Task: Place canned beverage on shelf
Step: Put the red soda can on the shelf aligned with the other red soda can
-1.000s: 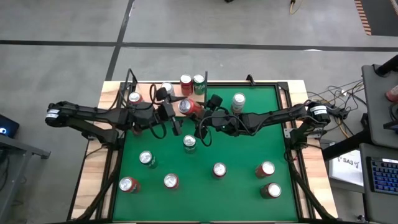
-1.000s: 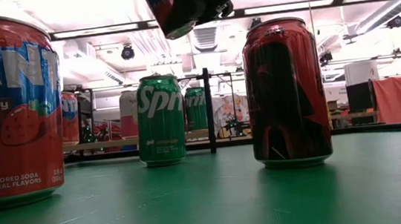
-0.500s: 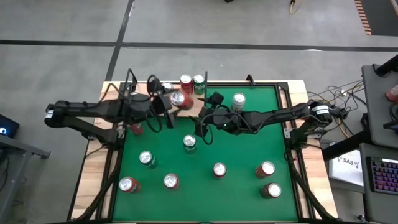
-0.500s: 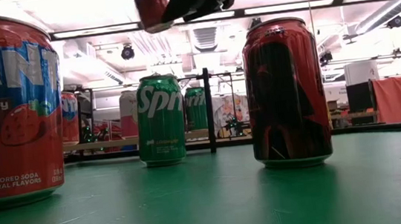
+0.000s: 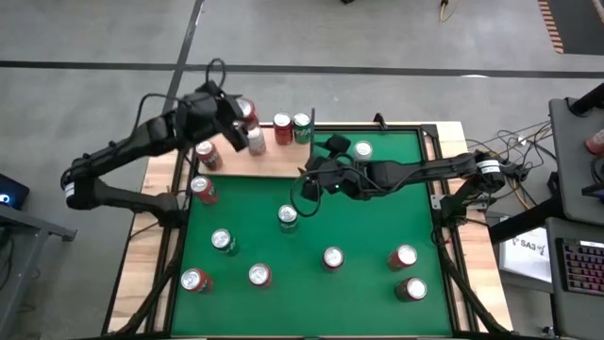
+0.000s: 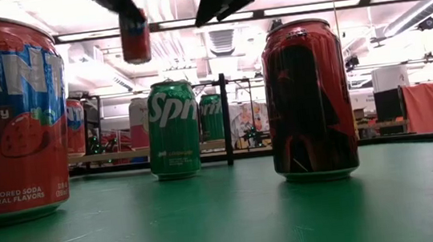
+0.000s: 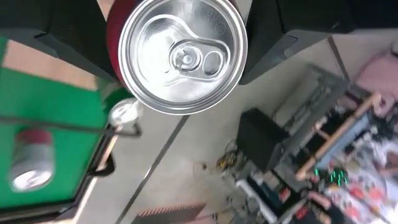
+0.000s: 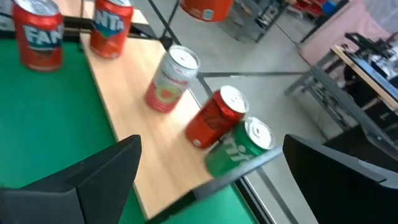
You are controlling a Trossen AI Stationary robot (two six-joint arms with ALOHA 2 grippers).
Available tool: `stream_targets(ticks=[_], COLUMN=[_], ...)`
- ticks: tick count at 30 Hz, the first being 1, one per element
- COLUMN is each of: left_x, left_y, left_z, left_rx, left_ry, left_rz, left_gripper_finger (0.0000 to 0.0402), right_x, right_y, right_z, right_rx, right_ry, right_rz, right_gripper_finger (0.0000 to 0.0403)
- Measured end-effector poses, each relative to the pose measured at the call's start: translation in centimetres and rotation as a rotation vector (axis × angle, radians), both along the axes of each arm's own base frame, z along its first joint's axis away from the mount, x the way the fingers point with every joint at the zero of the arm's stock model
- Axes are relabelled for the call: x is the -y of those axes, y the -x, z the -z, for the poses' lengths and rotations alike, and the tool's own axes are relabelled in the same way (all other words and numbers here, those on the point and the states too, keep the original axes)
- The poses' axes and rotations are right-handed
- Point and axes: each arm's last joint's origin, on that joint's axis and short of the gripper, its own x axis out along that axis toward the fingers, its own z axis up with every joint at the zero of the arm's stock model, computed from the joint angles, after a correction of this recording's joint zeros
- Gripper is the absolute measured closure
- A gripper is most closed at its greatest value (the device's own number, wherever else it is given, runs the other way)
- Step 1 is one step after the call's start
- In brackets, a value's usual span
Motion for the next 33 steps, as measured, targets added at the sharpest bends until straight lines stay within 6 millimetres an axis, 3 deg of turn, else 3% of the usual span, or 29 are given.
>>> stream_targets(ticks=[7, 12, 26, 33], left_x=[-5.0, -7.1, -8.1, -8.3], left_y=[2.8, 4.3, 5.3, 5.7], left_z=[1.4, 3.0, 8.5, 9.9], left_rx=[0.037, 0.052, 0.020, 0.027], left_ry=[0.062, 0.106, 0.259, 0.288], left_rz=[-0.121, -0.180, -0.290, -0.333], left_gripper_finger=[0.0122, 0.0122, 0.0122, 0.0122], right_x=[0.0, 0.0, 0.0, 0.0], right_y=[0.1, 0.1, 0.1, 0.1], right_z=[0.0, 0.0, 0.0, 0.1], right_rx=[-0.012, -0.013, -0.003, 0.004], right_ry=[0.001, 0.001, -0.009, -0.021], right_rz=[0.003, 0.003, 0.008, 0.007], right_gripper_finger=[0.0019, 0.0019, 0.0019, 0.0019])
